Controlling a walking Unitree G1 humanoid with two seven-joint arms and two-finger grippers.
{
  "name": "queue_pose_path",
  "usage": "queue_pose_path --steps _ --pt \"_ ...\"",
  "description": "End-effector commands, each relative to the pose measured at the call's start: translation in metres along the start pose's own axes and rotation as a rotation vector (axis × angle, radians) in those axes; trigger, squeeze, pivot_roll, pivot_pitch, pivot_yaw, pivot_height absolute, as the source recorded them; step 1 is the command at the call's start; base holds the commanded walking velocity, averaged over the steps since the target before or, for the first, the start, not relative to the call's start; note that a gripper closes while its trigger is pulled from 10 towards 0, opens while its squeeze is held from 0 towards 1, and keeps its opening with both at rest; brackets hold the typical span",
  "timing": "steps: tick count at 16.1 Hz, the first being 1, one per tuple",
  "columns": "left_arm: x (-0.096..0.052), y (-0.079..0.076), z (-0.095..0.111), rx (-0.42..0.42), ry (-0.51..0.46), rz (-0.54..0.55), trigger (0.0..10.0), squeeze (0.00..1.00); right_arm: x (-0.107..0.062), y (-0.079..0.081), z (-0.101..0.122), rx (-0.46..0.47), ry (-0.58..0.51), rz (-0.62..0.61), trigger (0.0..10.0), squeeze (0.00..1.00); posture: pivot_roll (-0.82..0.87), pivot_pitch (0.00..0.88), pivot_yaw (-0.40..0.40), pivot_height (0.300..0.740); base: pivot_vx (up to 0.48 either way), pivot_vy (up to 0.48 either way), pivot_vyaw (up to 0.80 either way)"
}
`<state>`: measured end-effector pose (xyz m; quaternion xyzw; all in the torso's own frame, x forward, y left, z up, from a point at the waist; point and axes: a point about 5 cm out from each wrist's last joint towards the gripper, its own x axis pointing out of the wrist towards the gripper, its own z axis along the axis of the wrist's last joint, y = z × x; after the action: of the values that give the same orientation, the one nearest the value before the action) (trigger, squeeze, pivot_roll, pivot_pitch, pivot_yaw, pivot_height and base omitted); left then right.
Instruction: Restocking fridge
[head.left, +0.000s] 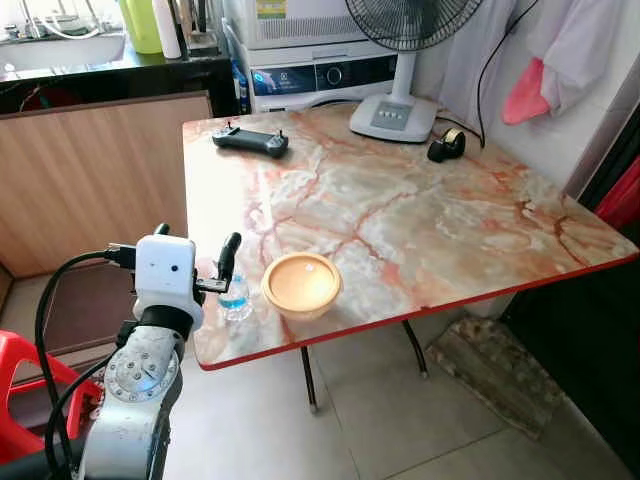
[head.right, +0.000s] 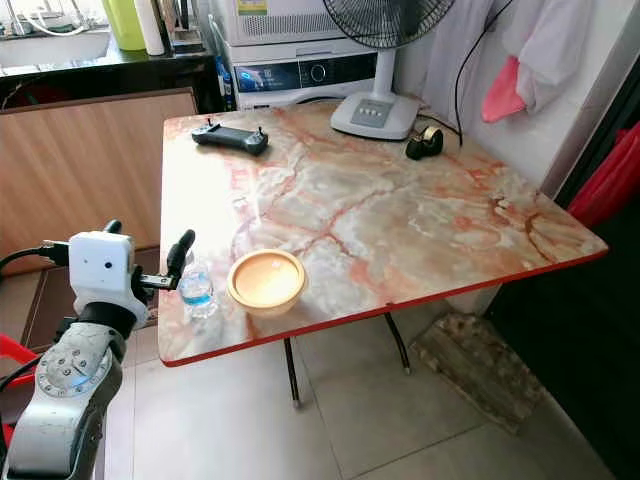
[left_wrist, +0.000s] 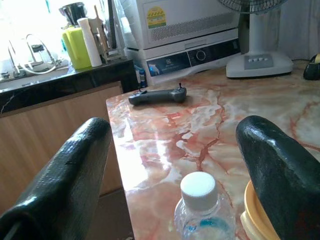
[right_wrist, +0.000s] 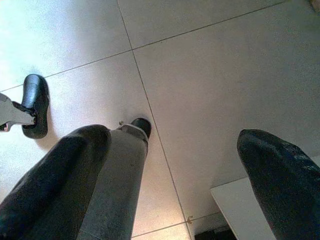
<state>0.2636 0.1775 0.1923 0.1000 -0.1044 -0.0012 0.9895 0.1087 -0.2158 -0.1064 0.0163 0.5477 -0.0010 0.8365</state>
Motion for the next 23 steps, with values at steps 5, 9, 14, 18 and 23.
queue_pose_path --steps 5,9,14,18,23 --pt "-0.001 -0.003 0.005 0.01 -0.026 -0.013 10.0 0.0 0.0 -0.002 -0.001 -0.006 0.005 -0.001 10.0 0.0 0.2 0.0 -0.057 0.74 0.276 0.0 0.0" --pt "-0.002 -0.004 0.006 0.01 -0.036 -0.017 10.0 0.0 -0.001 -0.002 -0.001 -0.008 0.006 0.0 10.0 0.0 0.2 0.0 -0.062 0.74 0.208 0.0 0.0" --pt "-0.005 -0.005 0.011 0.014 -0.064 -0.022 10.0 0.0 0.0 -0.002 0.0 -0.009 0.007 0.002 10.0 0.0 0.21 0.0 -0.067 0.74 0.0 0.0 0.0" --pt "-0.006 0.012 0.02 -0.041 -0.04 0.06 10.0 0.0 0.0 -0.001 0.0 -0.012 0.007 0.008 10.0 0.0 0.23 0.0 -0.068 0.74 0.0 0.0 0.0" --pt "-0.001 0.031 0.03 0.065 0.164 -0.118 10.0 0.0 0.0 0.0 0.002 -0.047 0.015 0.016 10.0 0.0 0.25 0.0 -0.075 0.74 0.0 0.0 0.0"
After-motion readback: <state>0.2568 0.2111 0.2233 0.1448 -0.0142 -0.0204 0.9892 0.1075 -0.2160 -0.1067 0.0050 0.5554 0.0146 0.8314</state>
